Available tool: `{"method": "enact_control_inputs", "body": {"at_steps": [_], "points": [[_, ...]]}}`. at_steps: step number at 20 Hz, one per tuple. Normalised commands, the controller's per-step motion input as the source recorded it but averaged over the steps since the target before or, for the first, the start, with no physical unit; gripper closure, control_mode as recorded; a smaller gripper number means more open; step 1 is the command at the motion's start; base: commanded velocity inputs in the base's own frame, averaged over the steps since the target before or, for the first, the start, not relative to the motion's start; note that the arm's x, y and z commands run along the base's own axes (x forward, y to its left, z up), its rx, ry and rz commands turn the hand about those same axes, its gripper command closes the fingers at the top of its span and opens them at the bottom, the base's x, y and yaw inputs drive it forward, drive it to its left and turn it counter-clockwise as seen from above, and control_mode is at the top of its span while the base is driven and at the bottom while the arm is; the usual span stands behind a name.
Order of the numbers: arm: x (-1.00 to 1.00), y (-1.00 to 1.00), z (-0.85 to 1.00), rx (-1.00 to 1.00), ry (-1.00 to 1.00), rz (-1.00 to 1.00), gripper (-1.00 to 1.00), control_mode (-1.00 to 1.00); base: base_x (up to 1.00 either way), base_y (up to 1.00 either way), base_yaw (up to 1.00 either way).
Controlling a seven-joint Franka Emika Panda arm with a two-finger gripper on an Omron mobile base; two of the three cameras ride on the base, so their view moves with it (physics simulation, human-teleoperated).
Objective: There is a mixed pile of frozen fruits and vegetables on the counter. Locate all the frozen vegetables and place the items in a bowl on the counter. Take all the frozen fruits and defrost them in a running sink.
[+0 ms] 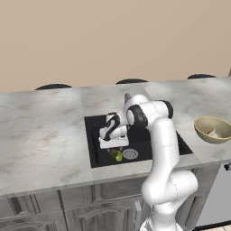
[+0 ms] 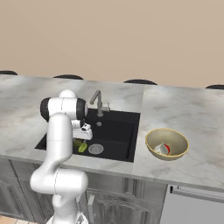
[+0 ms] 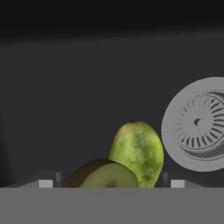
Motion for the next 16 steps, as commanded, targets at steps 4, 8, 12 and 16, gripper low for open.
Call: {"method": "enact_control_inputs", "body": {"at_steps": [4, 8, 12, 16], "points": [[-0.22, 0.00, 0.42, 0.05, -0.07, 0.00, -1.00, -1.00, 0.00, 0.00, 0.00], [-0.08, 0.08, 0.59, 0.00, -0.10, 0.00, -1.00, -1.00, 0.00, 0.00, 0.00], [-0.07, 0.11, 0.66, 0.00, -0.07, 0.00, -1.00, -1.00, 0.00, 0.00, 0.00], [-0.09, 0.06, 0.65, 0.00, -0.04, -0.01, -1.00, -1.00, 0.00, 0.00, 0.00]]}}
